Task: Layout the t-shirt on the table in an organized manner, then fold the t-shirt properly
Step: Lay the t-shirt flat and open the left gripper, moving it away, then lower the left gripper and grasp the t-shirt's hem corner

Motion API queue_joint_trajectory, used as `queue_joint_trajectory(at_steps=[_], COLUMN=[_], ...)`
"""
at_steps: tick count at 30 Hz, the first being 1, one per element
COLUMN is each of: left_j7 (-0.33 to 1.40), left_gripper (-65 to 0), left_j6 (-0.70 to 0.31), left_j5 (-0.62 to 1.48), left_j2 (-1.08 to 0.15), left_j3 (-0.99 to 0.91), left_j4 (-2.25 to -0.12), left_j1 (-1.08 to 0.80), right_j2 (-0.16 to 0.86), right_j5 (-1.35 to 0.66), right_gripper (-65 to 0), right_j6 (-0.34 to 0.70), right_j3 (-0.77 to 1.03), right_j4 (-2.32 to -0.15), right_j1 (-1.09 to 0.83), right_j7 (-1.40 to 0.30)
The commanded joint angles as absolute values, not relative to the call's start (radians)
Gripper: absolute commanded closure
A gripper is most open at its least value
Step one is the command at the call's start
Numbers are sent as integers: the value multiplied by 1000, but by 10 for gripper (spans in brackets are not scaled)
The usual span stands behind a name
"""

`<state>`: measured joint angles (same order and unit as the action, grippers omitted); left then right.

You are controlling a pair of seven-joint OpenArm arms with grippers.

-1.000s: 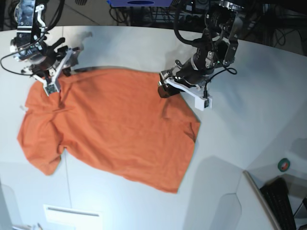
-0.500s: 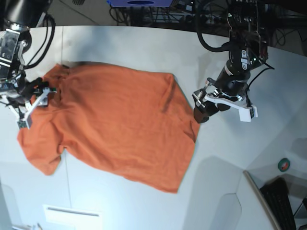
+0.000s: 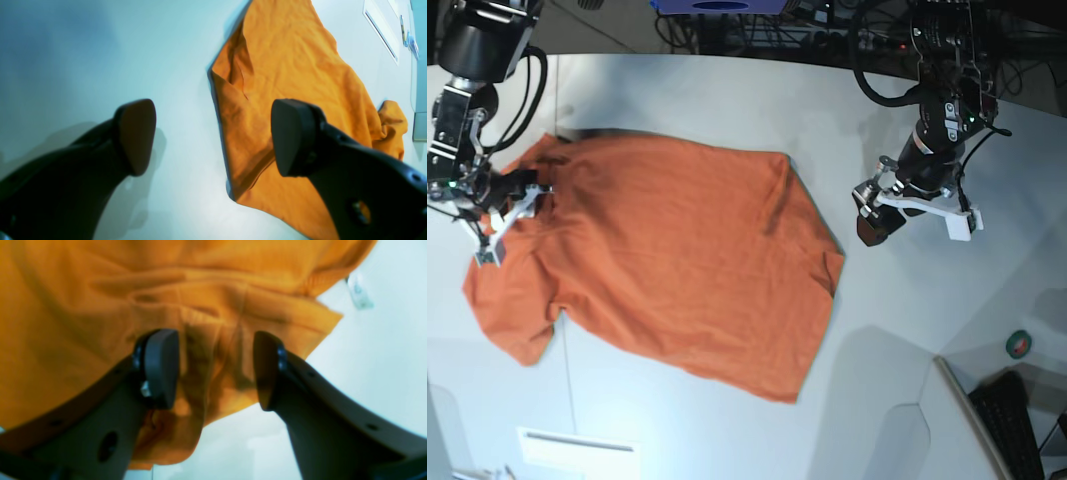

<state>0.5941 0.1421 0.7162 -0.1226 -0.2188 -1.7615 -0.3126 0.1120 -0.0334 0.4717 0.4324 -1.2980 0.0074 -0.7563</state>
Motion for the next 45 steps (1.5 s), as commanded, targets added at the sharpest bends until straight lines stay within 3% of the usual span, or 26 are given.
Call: queue_joint_trajectory(at_steps=[1,4,8,12,15,18,20,23,30,38,45], left_j7=[576,576,578,581,581,581,581,581,639,656,842], left_gripper=[-510,-510,-489,-308,-219,-257,-339,-423,-443,-436,-436], left_j6=[134,134,139,140,157,305,424,527,691,698,698], left_j5=[725,725,720,720,719,719,719,719,719,719,716], left_j2=[-130,-128,-134,-131,-131,-131,-137,-139,-148,-153,-153], left_j3=[-222,-222,-133,-16,94,188,252,326,429,430,432], left_j4=[-1771,-1765,-1764,-1764,-1762,-1748,-1716,-1662,-1641,-1639,-1650], left_j1=[-303,-300,-288,-246,-203,-150,-108,-65,-8,-5,54], right_j2=[124,124,116,87,81,81,81,85,85,82,81], right_j5=[-39,-39,-41,-42,-42,-42,-42,-42,-42,-42,-42], right_gripper=[-225,0,0,0,0,0,0,0,0,0,0], right_j6=[473,473,473,473,473,473,473,473,473,473,473], right_j3=[438,438,460,464,458,456,461,463,463,463,461], right_j4=[-1314,-1314,-1379,-1520,-1567,-1564,-1564,-1564,-1564,-1564,-1563], right_j1=[25,25,-10,-67,-96,-96,-96,-96,-97,-97,-96], right_j7=[-742,-748,-760,-805,-811,-811,-811,-811,-811,-811,-811])
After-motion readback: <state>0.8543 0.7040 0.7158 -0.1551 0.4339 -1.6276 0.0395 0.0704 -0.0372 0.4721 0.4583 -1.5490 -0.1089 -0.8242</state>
